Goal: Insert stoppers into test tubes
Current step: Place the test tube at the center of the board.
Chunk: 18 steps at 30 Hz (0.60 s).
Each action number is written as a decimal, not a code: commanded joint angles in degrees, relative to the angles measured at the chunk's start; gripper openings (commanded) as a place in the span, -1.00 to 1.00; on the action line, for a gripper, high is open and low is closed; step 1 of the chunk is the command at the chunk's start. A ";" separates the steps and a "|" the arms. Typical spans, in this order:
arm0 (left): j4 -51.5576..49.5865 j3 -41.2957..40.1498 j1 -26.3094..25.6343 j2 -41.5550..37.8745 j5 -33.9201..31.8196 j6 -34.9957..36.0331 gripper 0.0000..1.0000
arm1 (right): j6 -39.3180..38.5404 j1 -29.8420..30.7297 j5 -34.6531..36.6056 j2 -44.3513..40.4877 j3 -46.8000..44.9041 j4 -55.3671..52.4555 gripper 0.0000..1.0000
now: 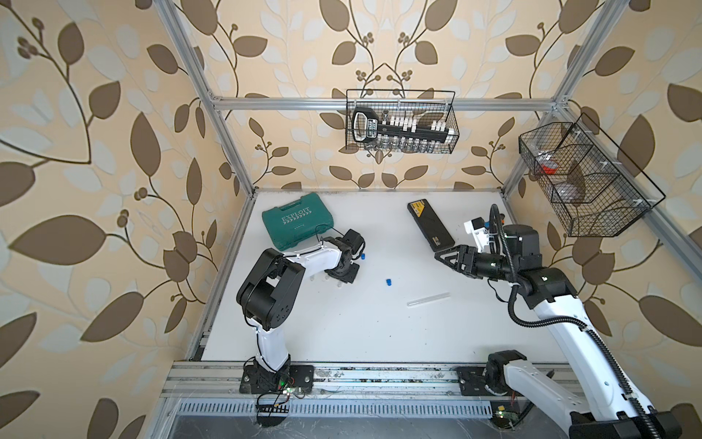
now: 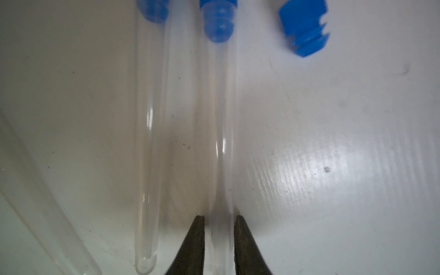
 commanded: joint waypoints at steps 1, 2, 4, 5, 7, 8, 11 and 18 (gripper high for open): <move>-0.56 1.30 0.47 0.68 -1.56 -0.89 -0.50 | -1.23 -0.11 -0.33 -0.60 0.81 -1.12 0.26; -0.55 1.30 0.45 0.62 -1.58 -0.87 -0.48 | -1.38 -0.11 -0.32 -0.60 0.80 -1.12 0.26; -0.73 1.51 0.47 0.32 -1.59 -0.99 -0.42 | -1.38 -0.09 -0.23 -0.43 0.72 -0.97 0.26; -0.98 1.93 0.45 -0.05 -1.42 -0.98 -0.39 | -1.40 -0.11 -0.34 -0.06 1.07 -0.98 0.26; -1.56 2.78 0.49 -1.34 -0.64 -0.83 -0.35 | -2.14 -0.10 -0.90 0.70 2.27 -1.61 0.27; -1.77 3.18 0.47 -2.21 -0.23 -0.76 -0.33 | -2.58 -0.08 -0.98 0.84 2.71 -1.86 0.27; -2.77 3.67 0.45 -5.94 1.24 -1.12 -0.28 | -2.59 -0.09 -0.73 0.54 2.65 -1.66 0.29; -4.71 3.51 0.36 -17.33 0.52 -1.00 -0.20 | -2.61 -0.06 -0.86 -0.19 1.92 -1.77 0.29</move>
